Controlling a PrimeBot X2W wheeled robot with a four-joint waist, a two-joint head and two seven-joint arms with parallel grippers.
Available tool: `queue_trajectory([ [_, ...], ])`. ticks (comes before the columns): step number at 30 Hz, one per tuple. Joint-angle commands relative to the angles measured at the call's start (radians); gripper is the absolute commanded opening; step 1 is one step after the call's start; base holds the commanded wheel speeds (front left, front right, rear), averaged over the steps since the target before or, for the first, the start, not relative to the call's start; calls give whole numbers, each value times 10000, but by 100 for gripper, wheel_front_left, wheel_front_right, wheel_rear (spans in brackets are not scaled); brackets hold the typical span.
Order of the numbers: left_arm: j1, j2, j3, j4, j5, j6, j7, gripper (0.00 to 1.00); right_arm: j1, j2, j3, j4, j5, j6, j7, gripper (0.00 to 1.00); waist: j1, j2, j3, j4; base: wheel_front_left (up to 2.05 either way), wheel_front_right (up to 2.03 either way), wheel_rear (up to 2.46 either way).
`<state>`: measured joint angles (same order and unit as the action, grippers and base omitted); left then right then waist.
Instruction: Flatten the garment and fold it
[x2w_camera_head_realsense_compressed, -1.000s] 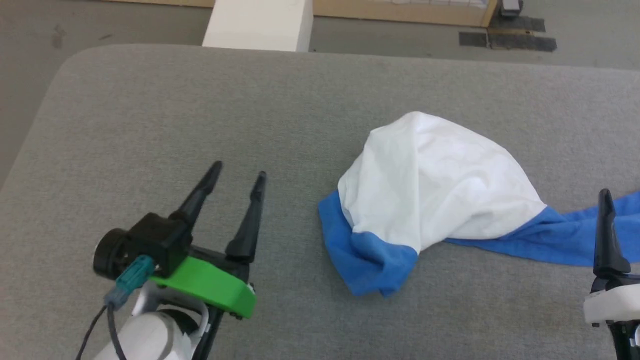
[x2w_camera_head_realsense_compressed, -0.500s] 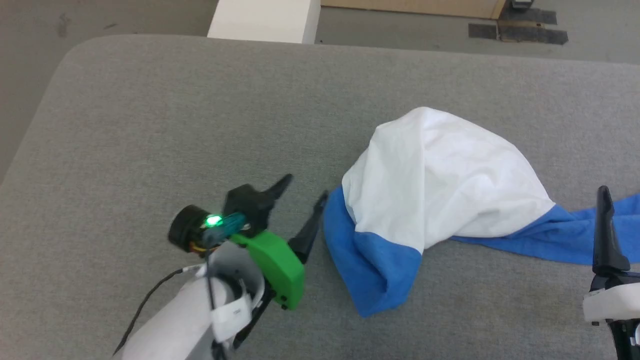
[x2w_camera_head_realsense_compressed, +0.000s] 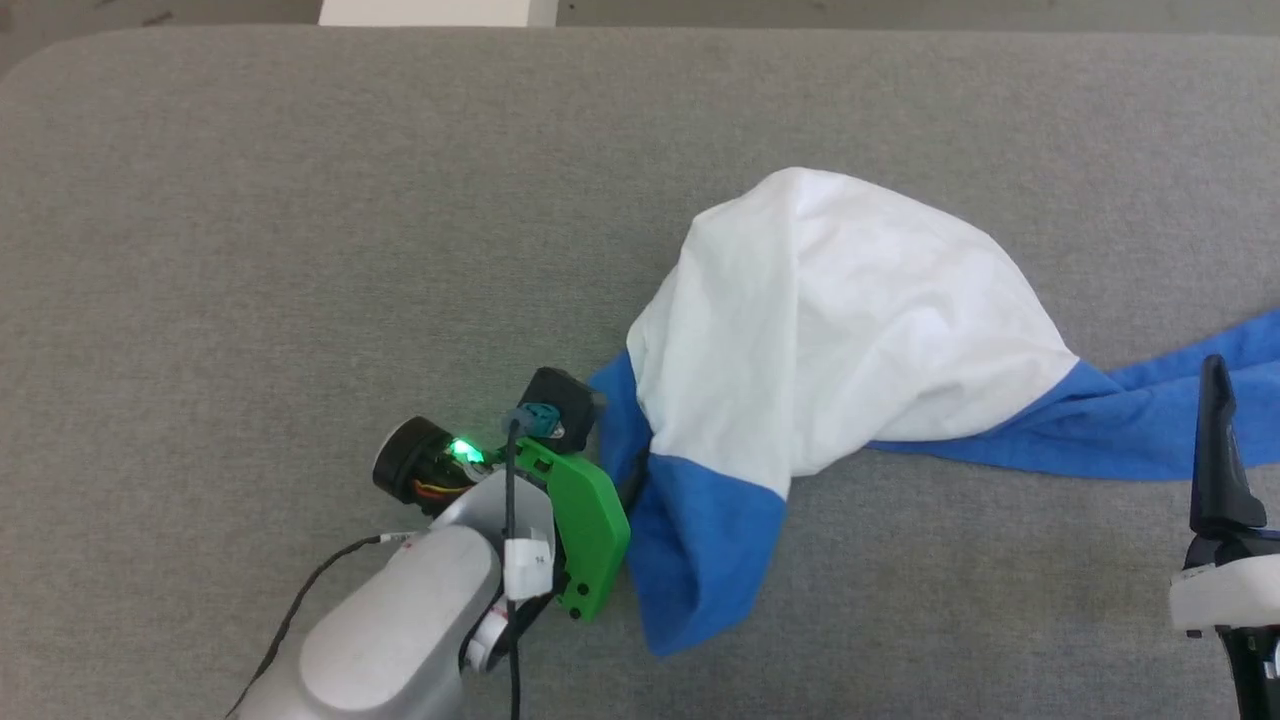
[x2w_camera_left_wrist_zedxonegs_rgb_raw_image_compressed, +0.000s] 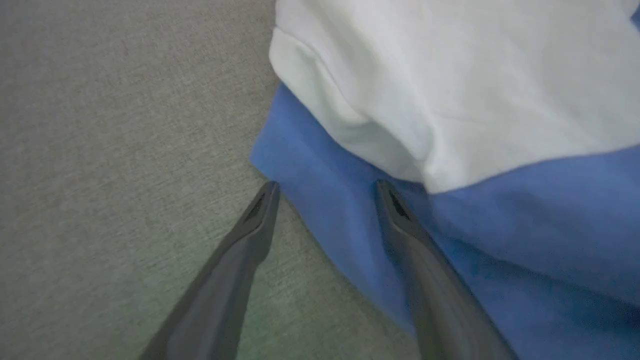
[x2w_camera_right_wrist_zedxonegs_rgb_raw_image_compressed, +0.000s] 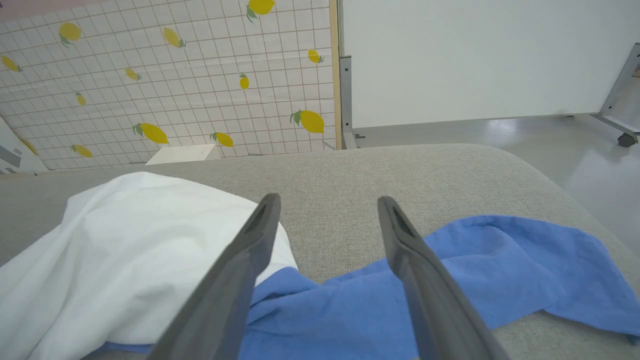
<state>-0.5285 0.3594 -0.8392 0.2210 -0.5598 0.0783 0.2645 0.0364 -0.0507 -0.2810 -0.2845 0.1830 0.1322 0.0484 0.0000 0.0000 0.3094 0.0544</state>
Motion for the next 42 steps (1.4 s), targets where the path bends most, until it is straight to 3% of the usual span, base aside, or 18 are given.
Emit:
queue_trajectory([
  [1, -163, -120, -86, 160, 38, -129, 68, 100, -220, 5, 43, 13, 5, -15, -78, 100, 0, 0, 152, -124, 0, 0, 0],
  [2, -150, -176, -142, 277, 1, -189, 97, 97, -235, 5, 49, 27, 4, -15, -91, 100, 0, 0, 169, -129, 0, 0, 0],
  [3, -141, -242, -224, 439, -15, -266, 110, 35, -252, 5, 55, 50, 2, -15, -105, 100, 0, 0, 183, -131, 0, 0, 0],
  [4, -143, -284, -281, 574, 4, -303, 86, 0, -266, 5, 60, 72, 0, -15, -114, 100, 0, 0, 186, -131, 0, 0, 0],
  [11, -60, -541, 1, 1355, -15, 27, -848, 0, -241, 5, 68, 261, -55, -15, -99, 100, 0, 0, -244, 25, 0, 0, 0],
  [17, 149, -108, 928, 308, -84, 717, -2146, 0, -14, 5, -23, 324, -36, -15, -67, 100, 0, 0, -946, 324, 0, 0, 0],
  [21, 537, 492, 1921, -1338, -204, 1620, -2708, 0, 162, 5, -65, 332, 30, -15, -33, 100, 0, 0, -1272, 517, 0, 0, 0],
  [26, 1632, 1421, 3431, -3389, -353, 3272, -2958, 0, 258, 5, -70, 285, 123, -15, -42, 100, 0, 0, -1311, 612, 0, 0, 0],
  [28, 2292, 1633, 4119, -3912, -488, 4025, -3119, 0, 257, 5, -56, 251, 152, -15, -57, 100, 0, 0, -1192, 594, 0, 0, 0],
  [32, 3728, 1732, 5333, -4091, -922, 5007, -3701, 0, 205, 5, -56, 200, 153, -15, -46, 100, 0, 0, -859, 497, 0, 0, 0],
  [34, 4261, 1454, 5822, -3825, -1311, 5175, -4094, 0, 173, 5, -73, 182, 126, -15, -30, 100, 0, 0, -703, 457, 0, 0, 0],
  [38, 4833, 956, 6281, -2824, -1919, 4887, -4646, 0, 84, 5, -97, 148, 44, -15, 25, 100, 0, 0, -504, 396, 0, 0, 0],
  [39, 4860, 870, 6276, -2579, -1963, 4776, -4724, 9, 62, 5, -94, 146, 24, -15, 45, 100, 0, 0, -481, 385, 0, 0, 0],
  [40, 4841, 690, 6287, -2316, -2070, 4624, -4815, 38, 36, 5, -89, 146, 9, -15, 67, 100, 0, 0, -463, 378, 0, 0, 0],
  [41, 4800, 544, 6306, -2136, -2151, 4494, -4884, 82, 16, 5, -83, 149, 0, -15, 82, 100, 0, 0, -458, 374, 0, 0, 0],
  [42, 4745, 415, 6308, -1928, -2172, 4366, -4960, 100, -7, 5, -73, 157, -13, -15, 98, 100, 0, 0, -465, 372, 0, 0, 0],
])
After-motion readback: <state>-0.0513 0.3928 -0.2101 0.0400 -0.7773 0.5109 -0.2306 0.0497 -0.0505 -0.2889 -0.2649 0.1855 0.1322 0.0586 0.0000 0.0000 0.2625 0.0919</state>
